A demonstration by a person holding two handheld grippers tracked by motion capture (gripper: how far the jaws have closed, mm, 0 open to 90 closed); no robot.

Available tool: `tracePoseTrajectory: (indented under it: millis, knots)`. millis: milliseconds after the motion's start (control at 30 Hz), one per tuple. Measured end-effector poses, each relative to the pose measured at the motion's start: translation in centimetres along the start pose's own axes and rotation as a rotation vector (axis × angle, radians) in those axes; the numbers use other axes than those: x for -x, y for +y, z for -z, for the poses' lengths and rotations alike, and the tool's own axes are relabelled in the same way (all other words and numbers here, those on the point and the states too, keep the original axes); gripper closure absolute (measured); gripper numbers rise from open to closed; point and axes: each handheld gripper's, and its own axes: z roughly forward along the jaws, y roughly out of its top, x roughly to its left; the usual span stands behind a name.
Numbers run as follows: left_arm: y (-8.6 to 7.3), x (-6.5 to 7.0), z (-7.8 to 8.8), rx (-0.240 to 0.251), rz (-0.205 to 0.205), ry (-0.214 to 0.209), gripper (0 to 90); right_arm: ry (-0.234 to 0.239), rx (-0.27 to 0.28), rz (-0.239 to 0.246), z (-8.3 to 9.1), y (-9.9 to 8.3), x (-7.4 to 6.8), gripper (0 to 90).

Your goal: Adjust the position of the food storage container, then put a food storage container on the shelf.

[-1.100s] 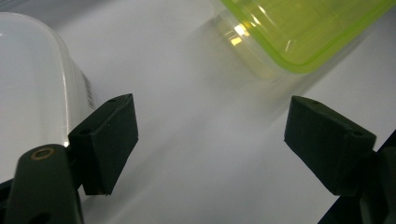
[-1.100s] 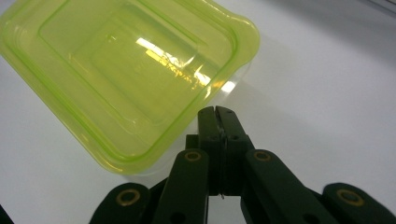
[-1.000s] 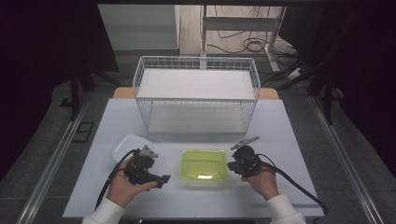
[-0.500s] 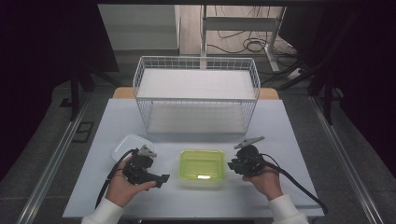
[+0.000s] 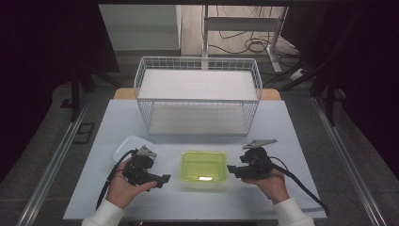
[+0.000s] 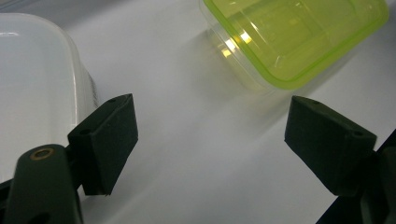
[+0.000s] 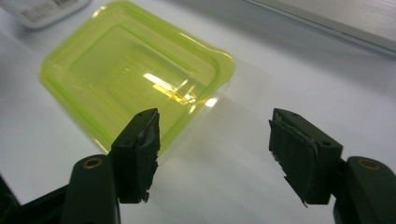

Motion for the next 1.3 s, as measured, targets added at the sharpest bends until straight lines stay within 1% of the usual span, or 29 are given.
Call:
tracePoseTrajectory:
  millis: [33,100,133,267,300,400,467,533,600,700,733,800,833,867,900,933,967,1000,1100,1133,1233,1300]
  knots:
    - [0.0,0.0,0.0,0.000,0.002,-0.002,16.7,0.009,0.005,-0.010,0.0,0.0,0.0,32.1]
    - [0.0,0.0,0.1,0.002,0.007,-0.005,16.7,0.013,0.007,-0.015,0.0,0.0,0.0,31.8]
    - [0.1,0.0,0.1,0.004,0.016,-0.008,16.8,0.023,0.003,-0.029,-0.1,0.0,-0.1,31.2]
    - [0.1,0.1,0.0,0.009,0.027,-0.015,16.9,0.028,0.008,-0.040,-0.2,0.0,-0.1,30.3]
    - [0.1,0.1,-0.1,0.007,0.029,-0.015,16.9,0.025,0.016,-0.052,-0.2,0.0,-0.1,30.1]
    - [0.1,0.1,-0.3,-0.006,0.028,-0.016,16.9,0.051,0.035,-0.084,-0.6,0.1,-0.4,30.0]
    - [0.2,0.2,-0.5,-0.010,0.028,-0.019,16.9,0.053,0.028,-0.092,-0.8,0.1,-0.4,29.9]
    - [0.3,0.3,-0.6,-0.010,0.026,-0.022,16.9,0.041,0.022,-0.089,-0.8,0.1,-0.4,29.7]
    - [0.4,0.5,-0.6,0.000,0.038,-0.023,16.9,0.040,0.022,-0.095,-0.6,0.2,-0.3,29.7]
    - [0.6,0.6,-0.8,0.000,0.045,-0.029,17.2,0.045,0.017,-0.095,-0.7,0.1,-0.3,29.7]
    - [0.8,0.7,-1.0,0.003,0.066,-0.036,17.5,0.040,-0.003,-0.095,-0.9,0.0,-0.4,29.7]
    - [1.0,0.8,-1.5,0.003,0.104,-0.055,17.8,0.042,-0.016,-0.096,-1.2,0.0,-0.4,29.6]
    - [1.0,0.8,-1.5,0.003,0.104,-0.055,18.1,0.042,-0.016,-0.096,-1.2,0.0,-0.4,29.6]
    - [1.1,0.8,-1.9,-0.003,0.127,-0.073,18.2,0.045,-0.028,-0.103,-1.6,0.0,-0.4,29.4]
    - [1.1,0.8,-1.9,-0.003,0.127,-0.073,18.3,0.045,-0.028,-0.103,-1.6,0.0,-0.4,29.4]
    - [1.3,0.8,-2.3,-0.009,0.150,-0.087,18.6,0.051,-0.035,-0.112,-1.9,0.0,-0.4,29.4]
    - [1.3,0.8,-2.5,-0.015,0.159,-0.086,18.9,0.054,-0.037,-0.115,-2.0,0.0,-0.4,29.4]
    - [1.4,0.8,-2.7,-0.011,0.175,-0.083,19.2,0.056,-0.040,-0.118,-2.2,0.0,-0.4,29.4]
    - [1.5,0.8,-3.2,-0.029,0.184,-0.084,20.2,0.057,-0.046,-0.133,-2.7,0.1,-0.2,29.2]
    - [1.6,0.8,-3.3,-0.031,0.189,-0.086,20.5,0.057,-0.046,-0.131,-2.8,0.1,-0.1,29.2]
    - [1.8,0.7,-3.6,-0.022,0.210,-0.111,21.6,0.073,-0.048,-0.151,-3.3,0.2,0.0,29.4]
    - [2.1,0.6,-3.7,0.004,0.234,-0.120,22.4,0.082,-0.046,-0.158,-3.5,0.3,0.0,30.0]
